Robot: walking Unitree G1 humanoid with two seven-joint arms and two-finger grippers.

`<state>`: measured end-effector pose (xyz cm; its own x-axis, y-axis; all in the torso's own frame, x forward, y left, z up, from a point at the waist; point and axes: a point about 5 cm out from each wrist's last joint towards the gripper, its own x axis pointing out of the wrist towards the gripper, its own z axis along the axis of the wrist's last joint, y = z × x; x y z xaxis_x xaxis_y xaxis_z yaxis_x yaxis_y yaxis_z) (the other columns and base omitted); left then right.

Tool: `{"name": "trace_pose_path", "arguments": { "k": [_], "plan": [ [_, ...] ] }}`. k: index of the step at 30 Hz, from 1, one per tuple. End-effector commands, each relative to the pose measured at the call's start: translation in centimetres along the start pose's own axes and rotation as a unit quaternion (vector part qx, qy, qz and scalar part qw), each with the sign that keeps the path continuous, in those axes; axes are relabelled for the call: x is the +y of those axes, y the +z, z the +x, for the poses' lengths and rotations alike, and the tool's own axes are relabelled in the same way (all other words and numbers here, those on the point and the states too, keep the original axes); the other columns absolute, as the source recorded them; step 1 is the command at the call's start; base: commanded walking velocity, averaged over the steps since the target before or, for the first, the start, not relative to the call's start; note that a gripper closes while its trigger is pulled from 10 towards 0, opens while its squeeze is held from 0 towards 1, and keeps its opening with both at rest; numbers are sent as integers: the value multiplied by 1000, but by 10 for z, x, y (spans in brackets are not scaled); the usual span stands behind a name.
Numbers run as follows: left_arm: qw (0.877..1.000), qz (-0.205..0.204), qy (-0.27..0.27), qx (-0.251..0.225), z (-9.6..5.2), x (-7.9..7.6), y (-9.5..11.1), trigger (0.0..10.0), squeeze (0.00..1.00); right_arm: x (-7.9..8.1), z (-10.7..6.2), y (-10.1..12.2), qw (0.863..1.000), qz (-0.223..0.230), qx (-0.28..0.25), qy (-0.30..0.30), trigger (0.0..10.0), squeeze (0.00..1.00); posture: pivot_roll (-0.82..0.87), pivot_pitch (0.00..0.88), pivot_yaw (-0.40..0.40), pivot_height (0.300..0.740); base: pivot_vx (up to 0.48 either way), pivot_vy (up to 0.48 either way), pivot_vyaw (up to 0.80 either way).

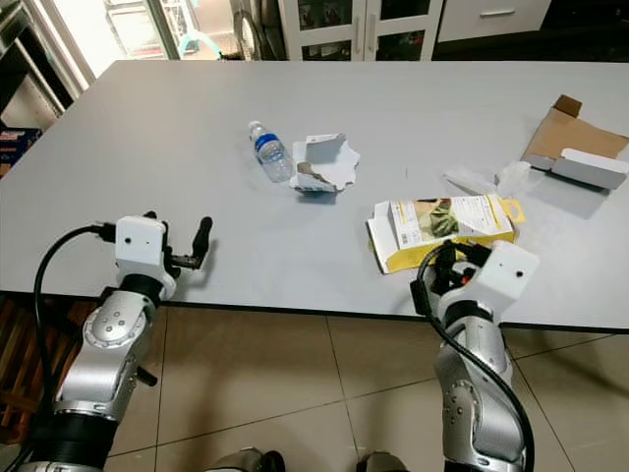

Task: Picking trash to rubbish bin

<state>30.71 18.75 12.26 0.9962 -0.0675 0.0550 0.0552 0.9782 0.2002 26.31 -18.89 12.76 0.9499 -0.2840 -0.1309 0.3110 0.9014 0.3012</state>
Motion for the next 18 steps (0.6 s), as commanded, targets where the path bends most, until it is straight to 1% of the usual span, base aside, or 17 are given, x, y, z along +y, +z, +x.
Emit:
{"name": "trace_pose_path", "arguments": {
  "k": [1,4,7,11,18],
  "plan": [
    [1000,10,-6,3,-3,3,0,10000,0,1,-4,-5,999,27,13,-19,10000,0,-58,157,80,740,0,0,0],
    [1000,11,-7,4,-3,3,0,10000,0,-3,-4,-8,998,47,19,-33,10000,0,-55,159,82,740,0,0,0],
    [1000,13,-8,4,-4,4,1,10000,0,-4,-4,-11,998,47,22,-32,10000,0,-46,173,90,740,0,0,0],
    [1000,19,-12,7,-8,6,1,10000,0,-2,-4,-12,999,40,22,-18,10000,0,-34,189,100,740,0,0,0],
    [999,34,-15,12,-12,14,2,10000,0,-3,-4,-19,998,55,32,-15,10000,0,-4,215,117,740,0,0,0]
  ]
}}
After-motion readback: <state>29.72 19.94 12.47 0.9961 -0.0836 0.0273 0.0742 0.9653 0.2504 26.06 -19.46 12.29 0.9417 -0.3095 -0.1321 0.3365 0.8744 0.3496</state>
